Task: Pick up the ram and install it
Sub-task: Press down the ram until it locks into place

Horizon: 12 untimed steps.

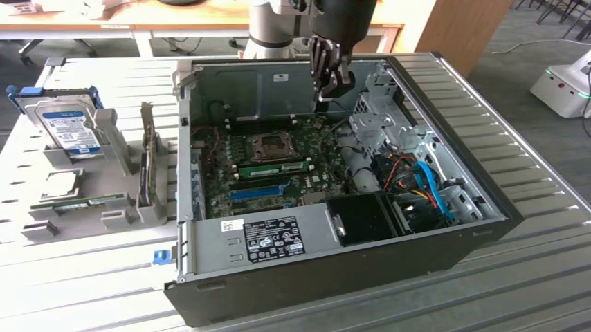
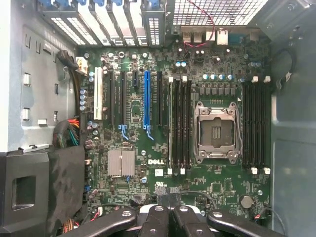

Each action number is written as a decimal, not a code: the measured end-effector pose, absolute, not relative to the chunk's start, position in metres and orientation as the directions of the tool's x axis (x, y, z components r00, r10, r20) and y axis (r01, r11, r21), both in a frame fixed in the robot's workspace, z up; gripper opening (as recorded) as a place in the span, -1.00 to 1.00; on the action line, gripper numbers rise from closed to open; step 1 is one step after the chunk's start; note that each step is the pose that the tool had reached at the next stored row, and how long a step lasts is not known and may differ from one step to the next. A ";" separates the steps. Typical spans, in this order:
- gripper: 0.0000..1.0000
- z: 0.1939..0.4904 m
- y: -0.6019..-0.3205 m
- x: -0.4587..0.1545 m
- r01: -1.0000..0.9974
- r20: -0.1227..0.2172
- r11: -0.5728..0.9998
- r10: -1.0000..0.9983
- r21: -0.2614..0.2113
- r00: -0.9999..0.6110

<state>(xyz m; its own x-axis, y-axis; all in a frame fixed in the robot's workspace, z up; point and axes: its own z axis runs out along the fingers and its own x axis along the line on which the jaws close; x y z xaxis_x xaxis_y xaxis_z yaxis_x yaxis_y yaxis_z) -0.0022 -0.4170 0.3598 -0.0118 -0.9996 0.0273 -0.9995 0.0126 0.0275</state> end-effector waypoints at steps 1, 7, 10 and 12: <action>-0.80 0.359 -0.417 -0.002 -1.000 0.027 0.013 -1.000 0.026 -0.012; -0.80 0.352 -0.417 -0.002 -1.000 0.027 0.013 -1.000 0.010 -0.012; -0.80 0.349 -0.417 -0.002 -1.000 0.027 0.013 -1.000 0.006 -0.012; -0.80 0.347 -0.417 -0.002 -1.000 0.027 0.013 -1.000 0.006 -0.013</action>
<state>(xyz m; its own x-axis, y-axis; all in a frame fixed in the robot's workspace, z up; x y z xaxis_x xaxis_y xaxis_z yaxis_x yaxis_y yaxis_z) -0.0023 -0.4169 0.3469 -0.0125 -0.9996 0.0269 -0.9999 0.0127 0.0057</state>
